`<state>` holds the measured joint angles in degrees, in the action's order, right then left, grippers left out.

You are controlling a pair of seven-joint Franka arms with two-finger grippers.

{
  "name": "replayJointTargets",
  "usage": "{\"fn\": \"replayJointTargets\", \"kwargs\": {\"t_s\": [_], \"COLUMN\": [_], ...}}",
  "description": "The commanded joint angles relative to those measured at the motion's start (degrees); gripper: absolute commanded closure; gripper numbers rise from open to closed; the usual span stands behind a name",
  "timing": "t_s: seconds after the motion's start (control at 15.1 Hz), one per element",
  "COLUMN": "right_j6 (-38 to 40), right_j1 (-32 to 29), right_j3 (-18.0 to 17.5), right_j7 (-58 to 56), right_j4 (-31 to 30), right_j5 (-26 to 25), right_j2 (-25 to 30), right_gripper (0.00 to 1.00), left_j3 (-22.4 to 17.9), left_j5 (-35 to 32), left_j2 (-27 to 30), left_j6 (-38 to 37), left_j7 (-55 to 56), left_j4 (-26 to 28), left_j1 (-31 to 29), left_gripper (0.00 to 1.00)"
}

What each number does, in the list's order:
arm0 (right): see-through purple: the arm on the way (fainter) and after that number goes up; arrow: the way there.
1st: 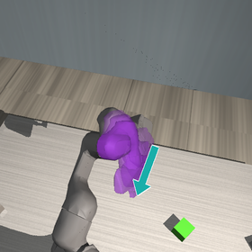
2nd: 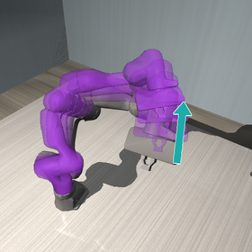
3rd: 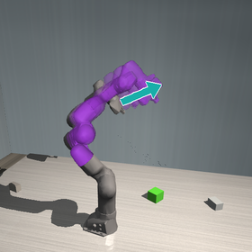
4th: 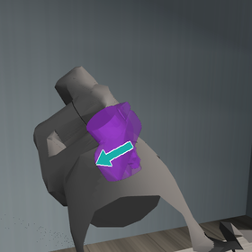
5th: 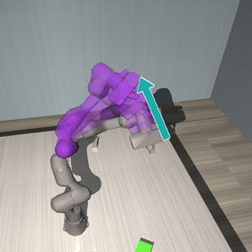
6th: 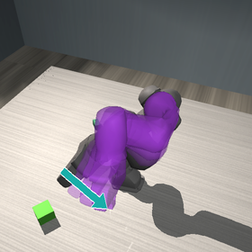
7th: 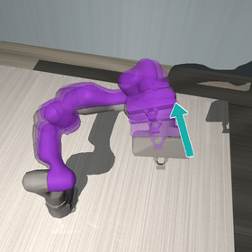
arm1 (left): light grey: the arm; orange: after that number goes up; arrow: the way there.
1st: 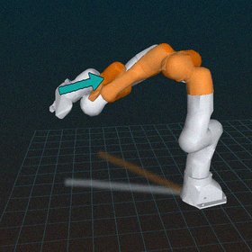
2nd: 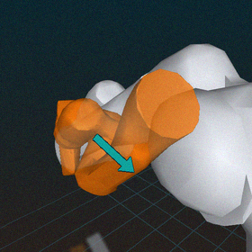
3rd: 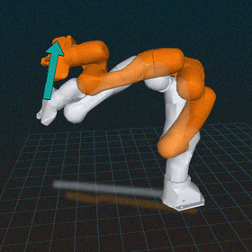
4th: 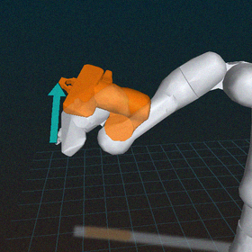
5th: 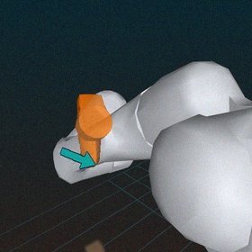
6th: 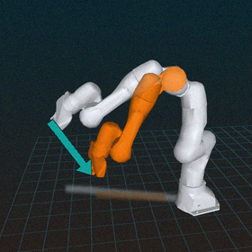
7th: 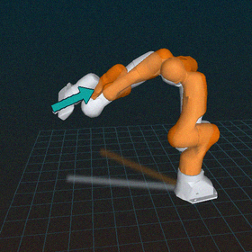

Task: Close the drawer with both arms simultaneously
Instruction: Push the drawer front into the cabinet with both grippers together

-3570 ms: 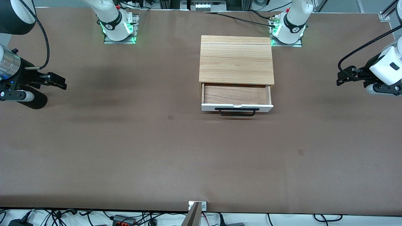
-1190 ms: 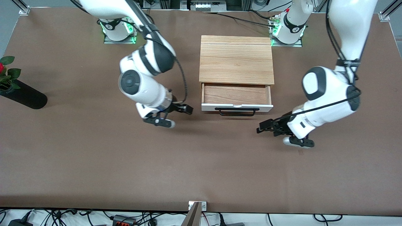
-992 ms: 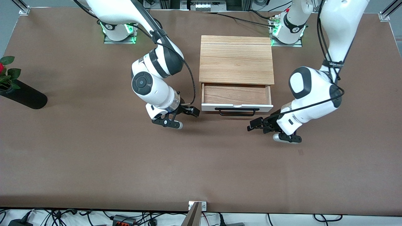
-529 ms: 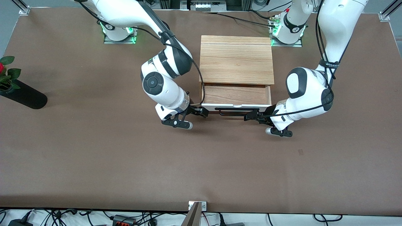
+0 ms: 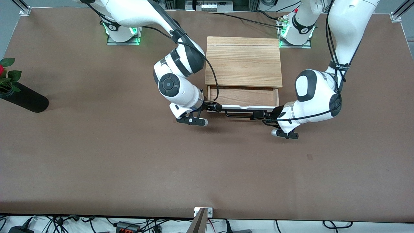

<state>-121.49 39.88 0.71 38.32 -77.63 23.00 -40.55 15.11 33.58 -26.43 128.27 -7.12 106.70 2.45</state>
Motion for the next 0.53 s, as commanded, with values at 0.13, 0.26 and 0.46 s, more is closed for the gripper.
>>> {"fn": "replayJointTargets", "kwargs": {"t_s": [0.13, 0.26, 0.46], "right_j6": [5.7, 7.0, 7.8], "right_j1": [1.1, 2.4, 2.8], "right_j3": [-0.6, -0.6, -0.6], "right_j7": [0.1, 0.1, -0.2], "right_j4": [1.2, 1.0, 0.4], "right_j5": [0.5, 0.6, 0.5], "right_j2": [-0.6, -0.5, -0.6], "right_gripper": [0.00, 0.00, 0.00], "left_j3": [0.8, 0.8, 0.6], "left_j5": [1.6, 1.6, 1.6], "left_j2": [1.6, 1.6, 1.9], "left_j6": [-5.0, -9.0, -14.3], "left_j7": [-0.8, -0.4, 1.3], "left_j4": [1.5, 1.5, 1.5], "left_j1": [-1.7, -2.3, -2.4], "left_gripper": [0.00, 0.00, 0.00]}}
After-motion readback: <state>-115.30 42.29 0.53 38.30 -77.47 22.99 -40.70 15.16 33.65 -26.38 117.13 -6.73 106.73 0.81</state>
